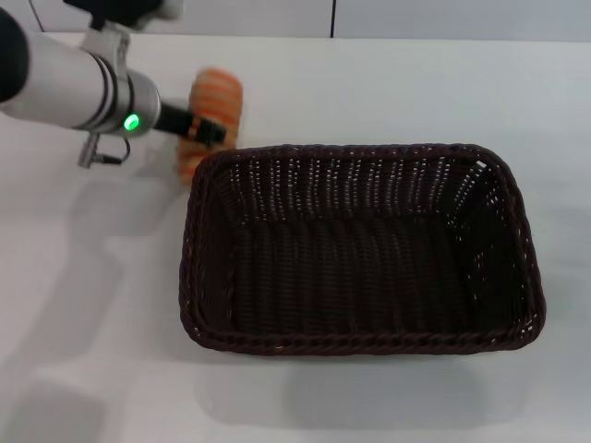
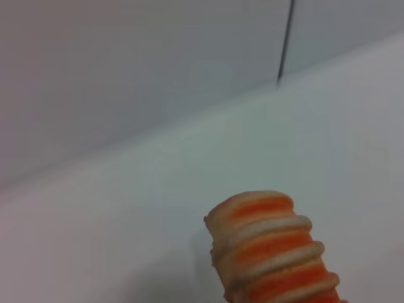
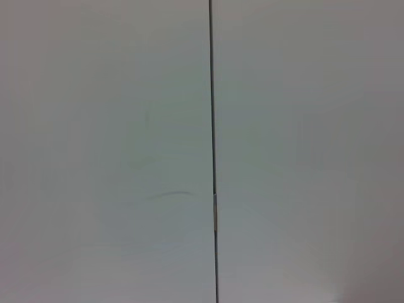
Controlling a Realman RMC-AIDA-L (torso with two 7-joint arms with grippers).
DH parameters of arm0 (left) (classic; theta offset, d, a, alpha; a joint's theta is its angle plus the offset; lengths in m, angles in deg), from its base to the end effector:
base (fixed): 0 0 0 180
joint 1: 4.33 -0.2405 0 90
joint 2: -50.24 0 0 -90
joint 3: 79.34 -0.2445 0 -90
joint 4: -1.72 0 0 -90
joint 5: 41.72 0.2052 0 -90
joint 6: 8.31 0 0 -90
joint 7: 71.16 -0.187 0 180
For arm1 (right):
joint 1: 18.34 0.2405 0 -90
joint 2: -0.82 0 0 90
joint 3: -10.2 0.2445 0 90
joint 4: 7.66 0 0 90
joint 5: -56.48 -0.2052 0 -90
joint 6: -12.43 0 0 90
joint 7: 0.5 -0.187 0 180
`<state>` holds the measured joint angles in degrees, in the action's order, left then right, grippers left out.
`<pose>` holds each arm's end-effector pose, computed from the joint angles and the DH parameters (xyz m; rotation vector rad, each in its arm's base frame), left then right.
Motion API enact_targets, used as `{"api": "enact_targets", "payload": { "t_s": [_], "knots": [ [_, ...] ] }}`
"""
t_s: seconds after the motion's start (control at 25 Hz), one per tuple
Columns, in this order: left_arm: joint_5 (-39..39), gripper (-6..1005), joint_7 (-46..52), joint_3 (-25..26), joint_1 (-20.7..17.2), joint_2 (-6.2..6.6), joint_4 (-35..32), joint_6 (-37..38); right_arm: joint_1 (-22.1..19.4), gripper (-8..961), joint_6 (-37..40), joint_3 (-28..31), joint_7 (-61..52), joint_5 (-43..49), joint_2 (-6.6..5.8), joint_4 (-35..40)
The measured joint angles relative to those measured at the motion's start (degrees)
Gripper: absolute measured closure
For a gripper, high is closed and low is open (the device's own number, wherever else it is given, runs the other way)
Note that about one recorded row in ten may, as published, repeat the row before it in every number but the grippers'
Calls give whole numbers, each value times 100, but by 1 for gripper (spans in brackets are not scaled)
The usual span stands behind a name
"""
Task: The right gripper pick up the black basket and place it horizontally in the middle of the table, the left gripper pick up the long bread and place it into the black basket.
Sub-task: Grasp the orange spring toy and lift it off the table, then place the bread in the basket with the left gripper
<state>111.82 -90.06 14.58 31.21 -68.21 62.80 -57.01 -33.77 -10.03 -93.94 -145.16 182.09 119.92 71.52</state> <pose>-0.2152 0.4371 -0.0454 -2.1778 -0.9254 0.1428 0.3159 0.3089 0.0752 -1.2906 0.7729 0.4451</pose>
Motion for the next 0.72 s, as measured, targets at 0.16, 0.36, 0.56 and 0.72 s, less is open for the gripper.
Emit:
{"api": "enact_targets", "payload": {
  "t_s": [0.16, 0.36, 0.56, 0.72],
  "knots": [
    [-685, 521, -706, 25, -739, 14, 1378, 198, 1, 128, -1, 0, 0, 0, 0, -16],
    [-1619, 553, -1505, 200, -1358, 43, 2675, -252, -12, 129, -1, -7, 0, -5, 0, -52],
    [-2767, 574, -2493, 767, -1617, 50, 3372, -1854, -25, 128, 0, -9, 0, -3, 0, -57],
    [-4051, 603, -3384, 1472, -1525, 50, 2984, -3317, -17, 128, 3, -32, 0, 4, 0, -42]
  ]
}}
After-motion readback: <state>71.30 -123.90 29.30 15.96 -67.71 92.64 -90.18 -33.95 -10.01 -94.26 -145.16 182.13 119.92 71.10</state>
